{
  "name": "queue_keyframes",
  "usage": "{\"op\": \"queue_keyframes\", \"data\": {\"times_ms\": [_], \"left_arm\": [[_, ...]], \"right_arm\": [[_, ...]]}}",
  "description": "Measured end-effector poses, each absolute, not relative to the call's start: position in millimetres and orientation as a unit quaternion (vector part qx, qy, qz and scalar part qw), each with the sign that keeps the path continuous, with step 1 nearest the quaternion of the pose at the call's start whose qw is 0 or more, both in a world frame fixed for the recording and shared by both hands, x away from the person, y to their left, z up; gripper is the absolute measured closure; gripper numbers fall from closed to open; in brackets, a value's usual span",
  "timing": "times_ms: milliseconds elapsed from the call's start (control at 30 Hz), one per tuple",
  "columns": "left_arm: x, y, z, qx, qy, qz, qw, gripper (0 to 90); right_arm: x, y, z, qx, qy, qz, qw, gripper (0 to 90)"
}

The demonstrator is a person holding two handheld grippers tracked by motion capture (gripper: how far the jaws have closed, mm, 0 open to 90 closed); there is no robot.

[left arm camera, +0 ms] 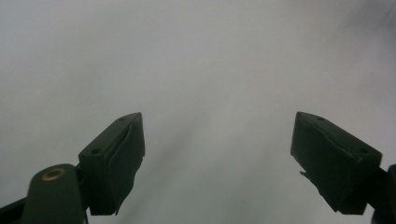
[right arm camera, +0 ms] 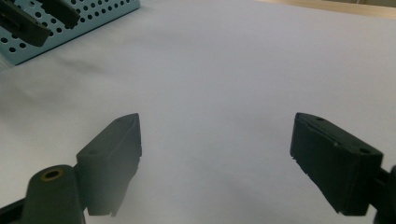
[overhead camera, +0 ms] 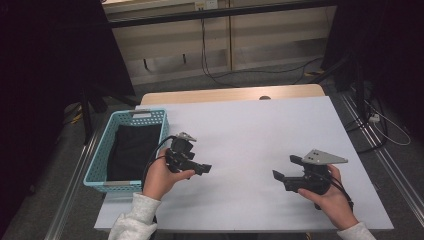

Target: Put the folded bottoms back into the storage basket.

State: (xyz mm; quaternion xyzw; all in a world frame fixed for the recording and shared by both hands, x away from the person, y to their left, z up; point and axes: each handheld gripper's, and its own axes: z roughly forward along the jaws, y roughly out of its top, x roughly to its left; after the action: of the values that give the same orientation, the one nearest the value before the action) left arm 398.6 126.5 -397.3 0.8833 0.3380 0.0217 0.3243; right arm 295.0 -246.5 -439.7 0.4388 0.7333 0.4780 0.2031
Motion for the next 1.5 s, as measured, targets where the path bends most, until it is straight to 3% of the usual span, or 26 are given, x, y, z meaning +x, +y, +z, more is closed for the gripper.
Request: {"op": "queue_keyframes", "data": {"times_ms": [1500], "left_arm": [[374.0, 155.3, -415.5, 0.866, 0.340, 0.037, 0.365, 13.8]], "right_arm": [[274.0, -273.3, -445.7, 0.450, 0.733, 0.464, 0.211, 16.1]]}}
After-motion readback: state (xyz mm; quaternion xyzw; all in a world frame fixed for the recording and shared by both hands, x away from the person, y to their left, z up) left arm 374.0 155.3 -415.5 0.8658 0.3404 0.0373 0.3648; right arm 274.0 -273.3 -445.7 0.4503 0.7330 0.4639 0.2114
